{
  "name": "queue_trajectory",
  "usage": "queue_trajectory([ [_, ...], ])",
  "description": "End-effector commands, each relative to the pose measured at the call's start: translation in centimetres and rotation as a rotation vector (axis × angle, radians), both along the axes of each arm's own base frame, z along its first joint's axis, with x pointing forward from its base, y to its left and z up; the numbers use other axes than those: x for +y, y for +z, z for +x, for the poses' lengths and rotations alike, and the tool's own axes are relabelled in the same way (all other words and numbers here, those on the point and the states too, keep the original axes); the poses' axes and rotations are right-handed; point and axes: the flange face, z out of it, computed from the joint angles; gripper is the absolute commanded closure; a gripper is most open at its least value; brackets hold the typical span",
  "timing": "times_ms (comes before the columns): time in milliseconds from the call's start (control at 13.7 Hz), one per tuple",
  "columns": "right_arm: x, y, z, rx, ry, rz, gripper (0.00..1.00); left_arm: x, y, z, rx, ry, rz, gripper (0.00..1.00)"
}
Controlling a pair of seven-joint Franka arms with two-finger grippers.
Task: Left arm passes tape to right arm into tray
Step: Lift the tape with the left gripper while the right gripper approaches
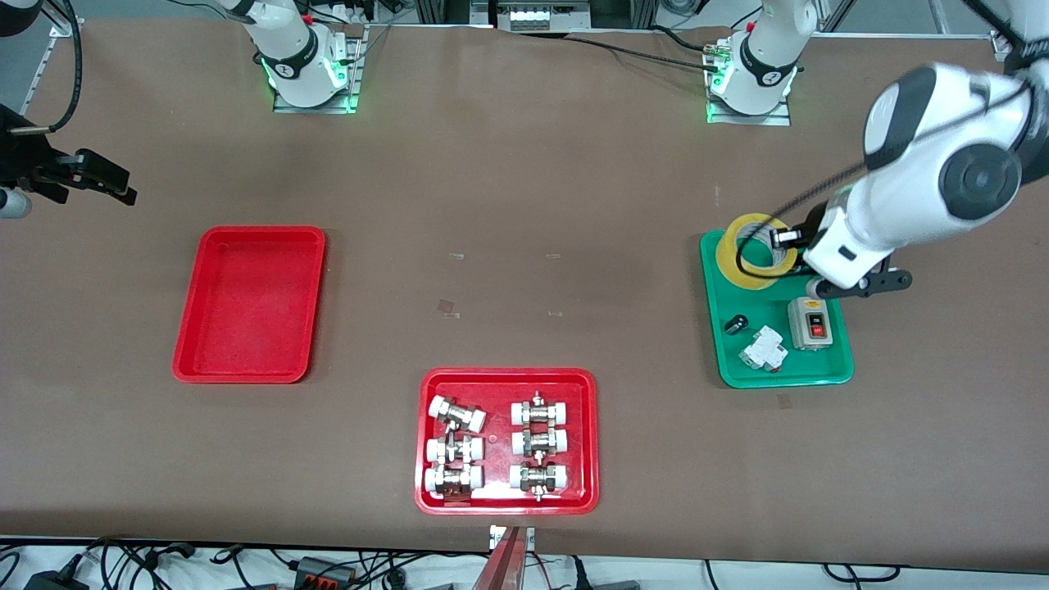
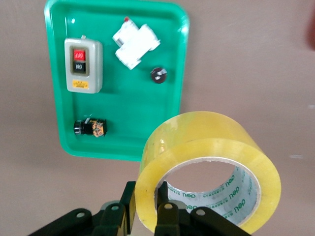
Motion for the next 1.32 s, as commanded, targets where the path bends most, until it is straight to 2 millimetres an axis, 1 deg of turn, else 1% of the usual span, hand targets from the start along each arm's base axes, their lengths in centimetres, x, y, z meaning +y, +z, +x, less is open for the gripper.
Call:
queue_trajectory([
  [0, 2.1, -1.2, 1.3, 0.030, 0.049, 0.021, 0.00, -3.1, 2.9, 0.3, -0.020, -0.019, -0.083, 1.00],
  [73, 2.7, -1.2, 1.3, 0.031, 0.060, 0.021, 0.00, -5.2, 2.9, 0.3, -0.020, -0.032, -0.116, 1.00],
  [147, 3.1, -1.2, 1.3, 0.034, 0.069, 0.021, 0.00, -6.6, 2.9, 0.0, -0.017, -0.040, -0.129, 1.00],
  [220, 3.7, -1.4, 1.2, 0.045, 0.082, 0.022, 0.00, -7.4, 2.7, 0.5, -0.030, -0.046, -0.143, 1.00],
  [293, 4.4, -2.3, 1.2, 0.074, 0.091, 0.022, 0.00, -8.3, 3.4, 1.5, -0.065, -0.050, -0.170, 1.00],
  [366, 6.0, -4.2, 1.5, 0.137, 0.115, 0.021, 0.00, -9.4, 3.2, 2.1, -0.075, -0.059, -0.196, 1.00],
  [440, 7.4, -5.5, 1.7, 0.185, 0.143, 0.019, 0.00, -10.0, 2.6, 2.6, -0.078, -0.063, -0.212, 1.00],
  [586, 8.5, -6.3, 2.4, 0.194, 0.160, 0.026, 0.00, -13.0, 2.1, 3.0, -0.144, -0.087, -0.251, 1.00],
  [659, 9.0, -7.1, 3.0, 0.206, 0.165, 0.037, 0.00, -14.2, 1.4, 3.3, -0.163, -0.093, -0.268, 1.00],
  [733, 9.5, -7.1, 3.6, 0.206, 0.164, 0.062, 0.00, -16.4, 0.4, 3.1, -0.169, -0.105, -0.288, 1.00],
  [806, 10.3, -7.7, 4.1, 0.212, 0.165, 0.103, 0.00, -17.9, -0.6, 3.2, -0.168, -0.072, -0.316, 1.00],
  [879, 11.4, -8.1, 4.3, 0.219, 0.166, 0.164, 0.00, -20.1, -1.0, 3.0, -0.194, -0.045, -0.346, 1.00],
  [952, 12.9, -8.4, 4.3, 0.229, 0.166, 0.250, 0.00, -21.5, -1.8, 3.2, -0.216, -0.009, -0.365, 1.00],
  [1026, 14.0, -8.5, 4.2, 0.235, 0.163, 0.314, 0.00, -22.5, -2.5, 3.4, -0.225, 0.039, -0.378, 1.00],
  [1172, 16.9, -9.2, 4.3, 0.244, 0.180, 0.394, 0.00, -25.5, -4.0, 3.4, -0.259, 0.157, -0.417, 1.00],
  [1245, 17.6, -9.0, 4.3, 0.233, 0.185, 0.410, 0.00, -27.0, -4.7, 3.4, -0.280, 0.220, -0.447, 1.00],
])
